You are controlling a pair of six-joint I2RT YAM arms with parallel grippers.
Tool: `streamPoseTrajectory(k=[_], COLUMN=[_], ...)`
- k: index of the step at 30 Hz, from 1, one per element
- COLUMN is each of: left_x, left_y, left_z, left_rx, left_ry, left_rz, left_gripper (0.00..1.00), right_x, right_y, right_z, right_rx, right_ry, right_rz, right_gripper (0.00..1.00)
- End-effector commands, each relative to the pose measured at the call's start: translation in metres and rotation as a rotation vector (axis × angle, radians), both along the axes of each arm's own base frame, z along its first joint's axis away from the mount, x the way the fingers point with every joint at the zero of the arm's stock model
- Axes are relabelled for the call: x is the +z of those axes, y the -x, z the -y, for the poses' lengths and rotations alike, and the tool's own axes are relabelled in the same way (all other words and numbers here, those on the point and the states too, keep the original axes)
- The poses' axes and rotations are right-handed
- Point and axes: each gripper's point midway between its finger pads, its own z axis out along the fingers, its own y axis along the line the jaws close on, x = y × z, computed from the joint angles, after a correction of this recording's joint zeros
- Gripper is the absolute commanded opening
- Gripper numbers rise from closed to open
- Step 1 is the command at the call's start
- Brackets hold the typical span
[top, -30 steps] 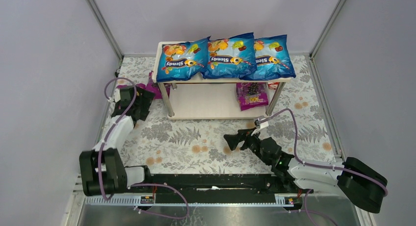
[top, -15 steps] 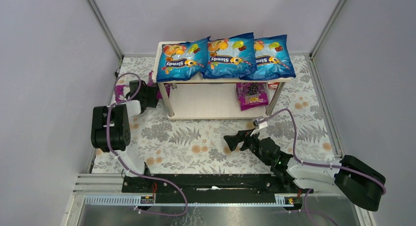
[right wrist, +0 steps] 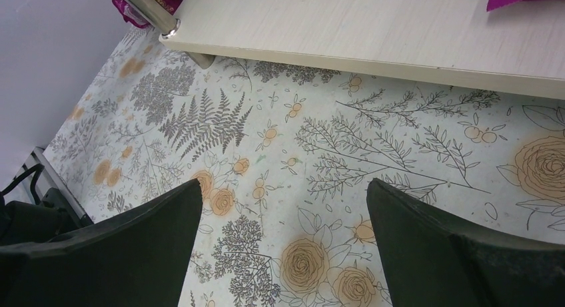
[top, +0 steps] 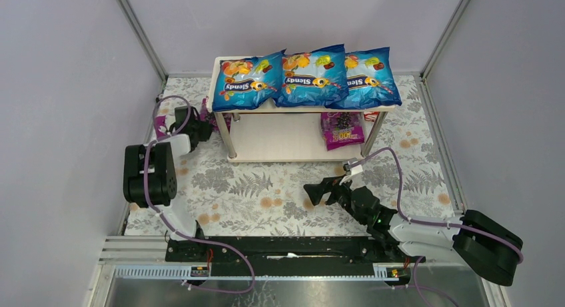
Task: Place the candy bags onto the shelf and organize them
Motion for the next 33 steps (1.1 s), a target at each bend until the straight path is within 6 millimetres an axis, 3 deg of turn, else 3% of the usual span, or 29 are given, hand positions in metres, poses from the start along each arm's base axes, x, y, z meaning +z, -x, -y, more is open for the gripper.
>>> streamPoseTrajectory(k=[1, 4, 10, 16, 22, 26, 33], left_x=[0.039, 0.062, 0.087, 0.096, 0.111, 0.117, 0.085], left_y=[0.015, 0.038, 0.092, 0.149, 0.183, 0.191, 0.212], left_z=[-0.031, -0.043, -0.052, -0.05, -0.04, -0.016, 0.046], left_rx=[0.037, 0.064, 0.107, 0.086, 0.005, -0.102, -0.31], left_ry=[-0.177, -0.262, -0.34, -0.395, -0.433, -0.398, -0.26], left_rz=[0.005, 0.006, 0.01, -0.018, -0.004, 0.023, 0.006], left_gripper=[0.09, 0.08, 0.05, 0.0, 0.0, 0.0, 0.0], right_x=[0.019, 0.019, 0.018, 0.016, 0.016, 0.018, 0.013], right_y=[-0.011, -0.011, -0.011, -0.012, -0.011, -0.014, -0.037], right_z=[-0.004, -0.006, -0.006, -0.01, -0.004, 0.003, 0.008], right_rx=[-0.034, -0.029, -0.027, -0.017, -0.035, -0.079, -0.207], right_ry=[-0.041, -0.032, -0.031, -0.02, -0.028, -0.046, 0.078], right_rz=[0.036, 0.033, 0.029, 0.021, 0.021, 0.027, -0.043], right_gripper=[1.0, 1.0, 1.0, 1.0, 1.0, 1.0, 1.0])
